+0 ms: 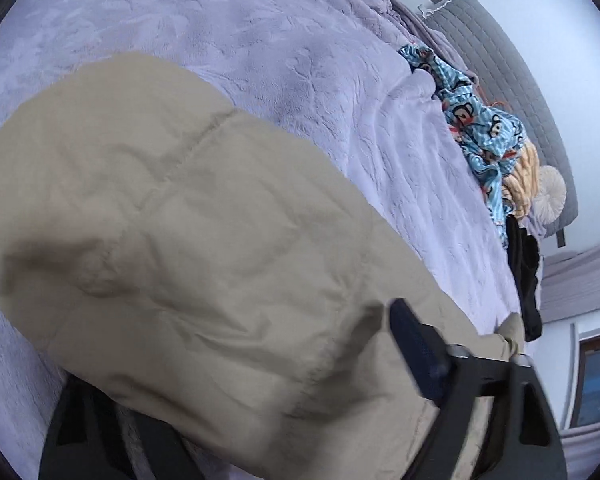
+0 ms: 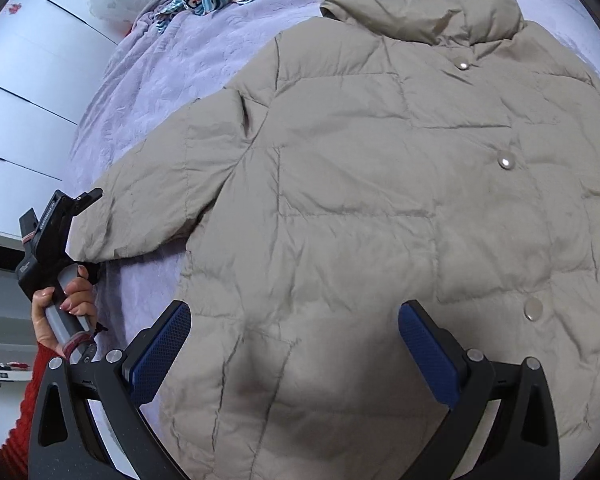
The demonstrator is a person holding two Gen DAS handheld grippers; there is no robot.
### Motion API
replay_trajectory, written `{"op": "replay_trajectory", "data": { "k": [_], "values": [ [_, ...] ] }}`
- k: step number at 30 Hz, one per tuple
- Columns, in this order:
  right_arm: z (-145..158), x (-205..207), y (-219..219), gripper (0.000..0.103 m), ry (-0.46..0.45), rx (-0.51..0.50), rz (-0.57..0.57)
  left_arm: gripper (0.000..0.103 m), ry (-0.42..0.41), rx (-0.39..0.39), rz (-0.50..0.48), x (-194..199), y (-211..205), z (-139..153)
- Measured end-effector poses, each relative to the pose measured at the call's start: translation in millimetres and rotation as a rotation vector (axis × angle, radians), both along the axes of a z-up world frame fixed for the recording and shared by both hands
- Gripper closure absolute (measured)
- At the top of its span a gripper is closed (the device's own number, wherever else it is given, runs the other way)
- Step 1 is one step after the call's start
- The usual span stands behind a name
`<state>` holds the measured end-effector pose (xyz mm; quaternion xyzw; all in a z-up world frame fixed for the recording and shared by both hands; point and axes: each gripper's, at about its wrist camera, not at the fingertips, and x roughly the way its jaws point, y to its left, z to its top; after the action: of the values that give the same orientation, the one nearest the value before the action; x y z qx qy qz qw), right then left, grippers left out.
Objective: Fold large clothes
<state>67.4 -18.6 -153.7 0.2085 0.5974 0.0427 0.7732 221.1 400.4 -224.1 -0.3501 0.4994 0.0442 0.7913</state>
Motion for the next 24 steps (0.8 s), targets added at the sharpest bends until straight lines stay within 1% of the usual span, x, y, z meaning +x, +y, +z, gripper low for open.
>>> {"op": "replay_trajectory", "data": {
  "k": [1, 2, 3, 4, 5, 6, 7, 8, 9, 10, 12, 14, 15, 17, 19, 21, 22, 24],
  "values": [
    [0, 7, 3, 0.0, -0.01, 0.011, -0.002, 0.065, 0.002, 0.011, -0.022, 3, 1, -1],
    [1, 13, 5, 0.0, -0.018, 0.019, -0.007, 0.087, -0.011, -0.014, -0.036, 6, 2, 0],
    [2, 20, 7, 0.0, -0.03, 0.027, -0.014, 0.091, -0.024, -0.031, -0.032, 7, 5, 4],
    [3, 25, 9, 0.0, -0.043, 0.033, -0.021, 0.091, -0.037, -0.01, -0.033, 6, 6, 12],
    [5, 31, 11, 0.001, -0.059, 0.037, -0.031, 0.091, -0.063, 0.038, -0.047, 3, 4, 24],
    [6, 37, 13, 0.004, -0.076, 0.038, -0.045, 0.091, -0.096, 0.097, -0.073, 1, 0, 39],
    [7, 41, 14, 0.028, -0.093, 0.046, -0.058, 0.091, -0.119, 0.138, -0.094, -1, -5, 50],
    [6, 48, 16, 0.069, -0.1, 0.067, -0.061, 0.091, -0.147, 0.183, -0.123, -3, -10, 64],
    [1, 56, 18, 0.083, -0.087, 0.094, -0.057, 0.091, -0.171, 0.208, -0.143, -9, -14, 76],
    [-6, 64, 21, 0.089, -0.072, 0.125, -0.06, 0.091, -0.205, 0.236, -0.17, -12, -19, 90],
    [-16, 77, 28, 0.09, -0.082, 0.173, -0.071, 0.091, -0.269, 0.283, -0.218, -22, -29, 115],
    [-22, 88, 39, 0.09, -0.103, 0.198, -0.052, 0.091, -0.324, 0.316, -0.26, -28, -45, 136],
    [-27, 92, 43, 0.09, -0.105, 0.211, -0.042, 0.091, -0.35, 0.326, -0.283, -30, -54, 146],
    [-43, 101, 53, 0.09, -0.079, 0.23, -0.029, 0.091, -0.404, 0.328, -0.341, -30, -79, 166],
    [-58, 105, 61, 0.09, -0.048, 0.256, -0.011, 0.091, -0.442, 0.316, -0.4, -29, -111, 183],
    [-70, 107, 66, 0.09, -0.022, 0.258, 0.018, 0.091, -0.462, 0.292, -0.455, -27, -147, 196],
    [-72, 108, 66, 0.09, -0.018, 0.26, 0.026, 0.091, -0.478, 0.282, -0.487, -26, -172, 203],
    [-69, 107, 59, 0.09, -0.007, 0.304, 0.044, 0.091, -0.508, 0.272, -0.559, -27, -223, 213]
  ]
}}
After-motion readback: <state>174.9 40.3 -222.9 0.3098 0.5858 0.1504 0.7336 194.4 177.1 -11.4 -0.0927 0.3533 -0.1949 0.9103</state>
